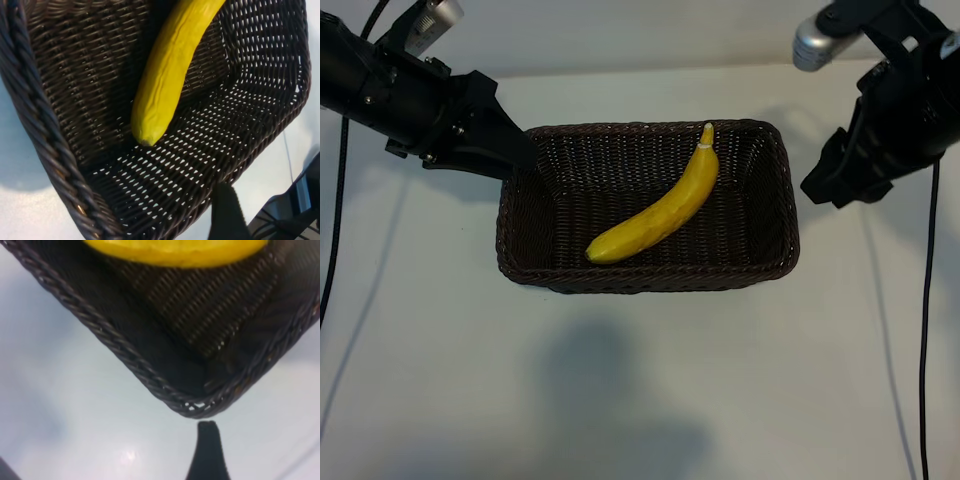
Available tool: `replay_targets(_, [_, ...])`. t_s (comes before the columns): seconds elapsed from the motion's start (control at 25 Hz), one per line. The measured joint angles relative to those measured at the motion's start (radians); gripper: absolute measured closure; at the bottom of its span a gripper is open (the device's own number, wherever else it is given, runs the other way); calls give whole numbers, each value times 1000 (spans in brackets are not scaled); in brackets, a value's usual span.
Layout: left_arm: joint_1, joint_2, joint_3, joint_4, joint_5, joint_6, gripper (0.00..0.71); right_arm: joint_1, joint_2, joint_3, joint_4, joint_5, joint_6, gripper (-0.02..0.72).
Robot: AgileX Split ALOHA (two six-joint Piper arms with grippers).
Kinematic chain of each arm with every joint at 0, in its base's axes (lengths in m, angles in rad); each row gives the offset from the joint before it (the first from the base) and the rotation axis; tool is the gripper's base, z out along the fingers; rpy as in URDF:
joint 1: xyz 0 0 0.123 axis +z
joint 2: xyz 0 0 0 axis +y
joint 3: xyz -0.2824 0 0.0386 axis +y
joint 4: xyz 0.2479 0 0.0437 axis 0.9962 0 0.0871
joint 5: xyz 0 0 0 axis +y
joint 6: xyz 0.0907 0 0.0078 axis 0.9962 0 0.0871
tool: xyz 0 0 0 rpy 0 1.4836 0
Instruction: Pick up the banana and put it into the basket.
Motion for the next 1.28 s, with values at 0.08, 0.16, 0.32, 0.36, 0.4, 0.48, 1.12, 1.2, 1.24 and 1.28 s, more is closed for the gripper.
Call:
replay_targets(0.08, [0,0,0,0,8,4,243,0,-8,8,24,-25,-15,156])
replay_targets(0.16, [0,0,0,0,16,8,243,0,-10,8,47,-44,-25,156])
replay_targets(0.32, [0,0,0,0,24,23,243,0,-10,8,68,-57,-31,156])
replay_targets(0.36, [0,0,0,0,24,24,243,0,-10,8,68,-58,-32,156])
replay_targets(0.4, [0,0,0,0,24,25,243,0,-10,8,69,-57,-32,156])
replay_targets(0.48, [0,0,0,0,24,25,243,0,-10,8,69,-55,-32,156])
replay_targets(1.12, [0,0,0,0,25,31,243,0,-40,8,85,-7,-52,156])
replay_targets(1.2, [0,0,0,0,25,31,243,0,-40,10,87,-9,-51,156])
replay_targets(1.24, [0,0,0,0,25,31,243,0,-40,10,87,-10,-51,156])
replay_targets(1.28, [0,0,0,0,25,31,243,0,-40,10,87,-15,-51,156])
